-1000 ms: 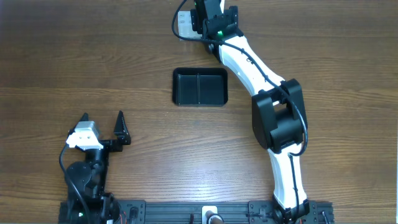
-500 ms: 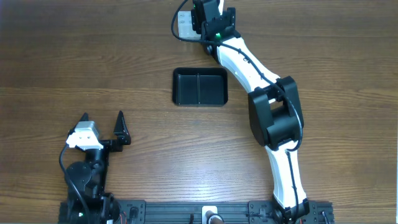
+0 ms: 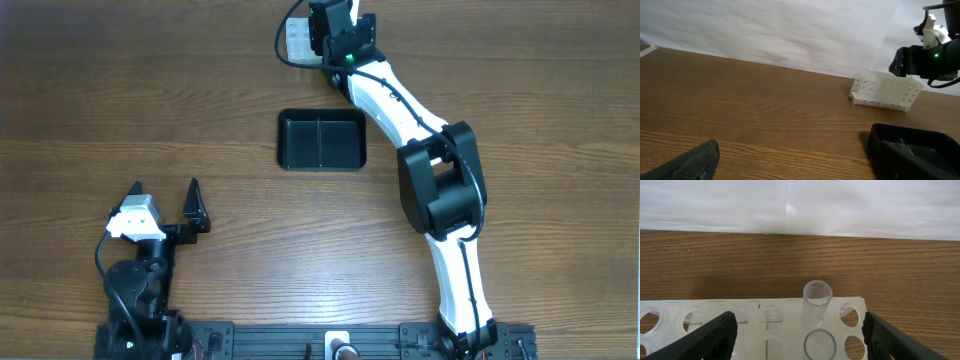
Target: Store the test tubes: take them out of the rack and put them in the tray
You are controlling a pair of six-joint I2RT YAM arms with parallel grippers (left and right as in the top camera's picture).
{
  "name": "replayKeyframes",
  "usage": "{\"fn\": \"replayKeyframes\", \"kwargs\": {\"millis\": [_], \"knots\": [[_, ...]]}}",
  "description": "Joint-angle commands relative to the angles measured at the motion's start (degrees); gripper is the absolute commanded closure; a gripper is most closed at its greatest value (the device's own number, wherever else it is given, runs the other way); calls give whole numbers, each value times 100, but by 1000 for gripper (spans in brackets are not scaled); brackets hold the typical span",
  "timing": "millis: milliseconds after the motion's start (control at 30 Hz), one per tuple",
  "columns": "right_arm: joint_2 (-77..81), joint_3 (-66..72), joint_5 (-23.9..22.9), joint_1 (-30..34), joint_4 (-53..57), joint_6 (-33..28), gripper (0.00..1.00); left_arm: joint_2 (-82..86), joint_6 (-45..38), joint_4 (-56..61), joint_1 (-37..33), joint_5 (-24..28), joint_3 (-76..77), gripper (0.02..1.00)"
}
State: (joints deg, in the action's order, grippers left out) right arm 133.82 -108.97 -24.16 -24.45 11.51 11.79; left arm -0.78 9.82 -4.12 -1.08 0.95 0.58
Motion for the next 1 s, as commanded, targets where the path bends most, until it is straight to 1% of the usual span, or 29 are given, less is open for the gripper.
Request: {"fn": "replayKeyframes", "kwargs": {"millis": [33,400,500,600,767,800,833,900,1000], "knots": [[136,-168,-79,-50,-39,15,194,44,-107,-26,24,74,-24,20],[227,-168,-79,-50,-105,-9,180,44,-107,-26,24,74,-24,20],[227,-168,-79,-50,-129,-9,200,44,-109,-26,24,74,-24,20],[227,-168,-79,-50,-164,-9,259,44,-107,-26,24,74,-24,20],[227,-168,-79,-50,-166,-9,413,44,-107,-28,24,74,-24,20],[227,-168,-79,-50,-164,-9,450,44,-109,-26,24,74,-24,18],[227,-168,-79,-50,-164,-9,557,44,-107,-26,24,74,-24,20],[227,-168,-79,-57,-164,-9,643,44,-107,-26,24,74,-24,20],[227,-168,-79,-68,-160,-9,704,44,-107,-26,24,74,-24,20]]}}
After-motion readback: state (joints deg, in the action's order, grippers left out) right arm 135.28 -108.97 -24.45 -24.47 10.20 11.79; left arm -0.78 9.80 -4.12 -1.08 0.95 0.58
